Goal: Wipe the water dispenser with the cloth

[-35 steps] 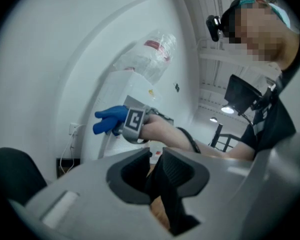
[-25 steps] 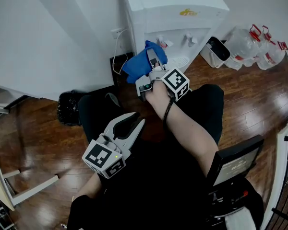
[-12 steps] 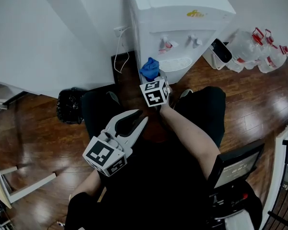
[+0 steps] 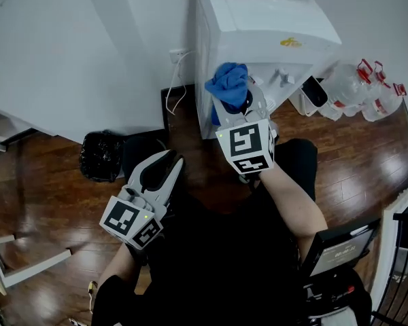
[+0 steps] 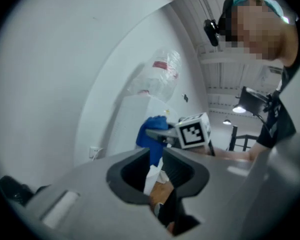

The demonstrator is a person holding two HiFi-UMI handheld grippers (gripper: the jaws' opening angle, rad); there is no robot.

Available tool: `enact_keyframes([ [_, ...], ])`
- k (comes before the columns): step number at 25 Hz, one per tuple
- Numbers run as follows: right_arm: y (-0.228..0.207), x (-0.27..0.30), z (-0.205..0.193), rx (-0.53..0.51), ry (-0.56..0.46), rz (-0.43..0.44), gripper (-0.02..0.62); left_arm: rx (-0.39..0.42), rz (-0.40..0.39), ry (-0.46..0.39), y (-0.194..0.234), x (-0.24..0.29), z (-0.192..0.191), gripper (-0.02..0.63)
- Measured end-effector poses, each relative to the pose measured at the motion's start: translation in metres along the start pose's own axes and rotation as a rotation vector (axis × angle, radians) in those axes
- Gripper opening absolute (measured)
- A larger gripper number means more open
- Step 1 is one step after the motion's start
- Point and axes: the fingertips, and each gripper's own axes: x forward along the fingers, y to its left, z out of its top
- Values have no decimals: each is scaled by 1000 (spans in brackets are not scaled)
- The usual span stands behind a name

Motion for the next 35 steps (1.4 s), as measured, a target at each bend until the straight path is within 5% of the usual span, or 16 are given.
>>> enact_keyframes([
  [4, -38, -38, 109, -154, -230, -129, 150, -7, 33, -34, 12, -5, 13, 72],
  [7, -47, -36, 123, -227, -245, -207, 150, -9, 27, -32, 11, -3, 11, 72],
  [15, 30, 24, -6, -411, -70, -126, 150, -4, -11, -6, -2, 4, 7, 72],
  [18, 72, 48, -80, -463, 70, -14, 150, -14, -8, 10, -2, 6, -1, 72],
  [22, 127, 67, -191, -342, 335, 231, 150, -25, -1, 45, -3, 6, -10, 72],
  [24, 123, 63, -195, -223, 285, 262, 150, -26, -7, 61, -5, 9, -13, 72],
  [27, 94, 52, -170, -119, 131, 226, 150, -39, -13, 90, -1, 19, -22, 72],
  [30, 65, 50, -208, -16, 234, 193, 150, -56, -46, 103, -10, 38, -27, 72],
  [35, -16, 35, -279, 334, 371, 59, 153, -44, -167, 125, -47, 68, -31, 72],
])
